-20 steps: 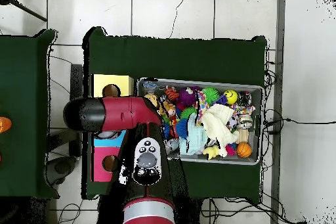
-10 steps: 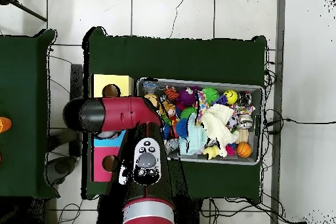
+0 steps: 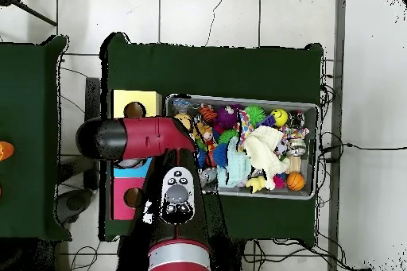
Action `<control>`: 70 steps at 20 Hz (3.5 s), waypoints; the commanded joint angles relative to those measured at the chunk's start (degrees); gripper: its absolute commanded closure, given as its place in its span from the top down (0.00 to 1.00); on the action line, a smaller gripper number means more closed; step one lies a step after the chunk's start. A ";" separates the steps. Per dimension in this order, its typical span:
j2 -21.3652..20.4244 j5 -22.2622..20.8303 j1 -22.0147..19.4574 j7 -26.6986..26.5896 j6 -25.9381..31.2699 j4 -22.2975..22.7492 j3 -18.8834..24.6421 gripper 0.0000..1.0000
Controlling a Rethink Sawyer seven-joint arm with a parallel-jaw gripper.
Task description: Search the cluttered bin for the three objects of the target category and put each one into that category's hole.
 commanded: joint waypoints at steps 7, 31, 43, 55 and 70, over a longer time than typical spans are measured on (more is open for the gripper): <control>5.06 -1.20 -0.47 9.72 -9.31 3.94 2.33 0.00; 5.49 -1.41 -1.32 7.38 -6.97 3.11 2.89 1.00; -11.96 -0.06 0.63 8.02 5.15 10.28 -1.89 1.00; -17.18 -0.46 -1.70 7.24 7.86 12.46 -4.34 1.00; -9.46 -7.66 -16.04 -6.93 -11.30 21.70 3.95 1.00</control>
